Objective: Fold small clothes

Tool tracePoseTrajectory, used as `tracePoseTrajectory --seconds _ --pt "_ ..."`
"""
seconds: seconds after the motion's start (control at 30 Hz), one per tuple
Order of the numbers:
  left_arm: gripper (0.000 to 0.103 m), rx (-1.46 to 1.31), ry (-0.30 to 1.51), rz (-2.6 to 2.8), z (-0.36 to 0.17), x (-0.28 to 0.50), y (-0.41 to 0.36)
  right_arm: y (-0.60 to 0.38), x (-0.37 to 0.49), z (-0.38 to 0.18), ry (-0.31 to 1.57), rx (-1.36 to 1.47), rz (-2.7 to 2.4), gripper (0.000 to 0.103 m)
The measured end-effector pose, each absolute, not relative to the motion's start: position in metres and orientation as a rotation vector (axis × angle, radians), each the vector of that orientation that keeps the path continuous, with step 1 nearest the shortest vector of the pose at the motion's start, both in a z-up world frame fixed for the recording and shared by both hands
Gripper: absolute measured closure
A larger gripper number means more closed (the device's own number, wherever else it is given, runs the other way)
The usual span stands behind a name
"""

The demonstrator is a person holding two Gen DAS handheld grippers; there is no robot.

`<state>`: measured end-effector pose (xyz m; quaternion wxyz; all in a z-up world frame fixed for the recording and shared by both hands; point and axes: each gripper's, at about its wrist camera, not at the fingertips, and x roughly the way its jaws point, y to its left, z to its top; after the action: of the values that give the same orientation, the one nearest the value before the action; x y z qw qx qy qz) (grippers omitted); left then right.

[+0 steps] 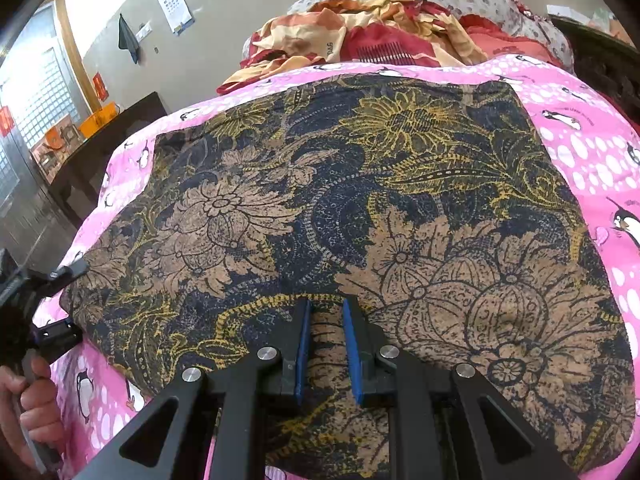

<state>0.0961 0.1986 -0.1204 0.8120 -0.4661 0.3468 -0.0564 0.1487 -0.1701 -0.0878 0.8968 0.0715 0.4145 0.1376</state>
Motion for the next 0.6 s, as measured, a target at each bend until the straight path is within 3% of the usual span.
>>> tracePoseTrajectory --seconds 0.23,0.43,0.6 --pt "0.084 -0.901 0.728 -0.086 -0.113 0.090 0.193 -0.160 0.159 -0.074 0.944 0.097 0.238 0.088" --pt "0.086 -0.495 0.646 -0.026 -0.068 0.086 0.146 -0.094 0.222 0.019 0.899 0.030 0.432 0.082" --pt "0.086 -0.253 0.517 -0.095 -0.031 0.079 0.109 -0.018 0.302 0.033 1.064 0.074 0.709 0.076"
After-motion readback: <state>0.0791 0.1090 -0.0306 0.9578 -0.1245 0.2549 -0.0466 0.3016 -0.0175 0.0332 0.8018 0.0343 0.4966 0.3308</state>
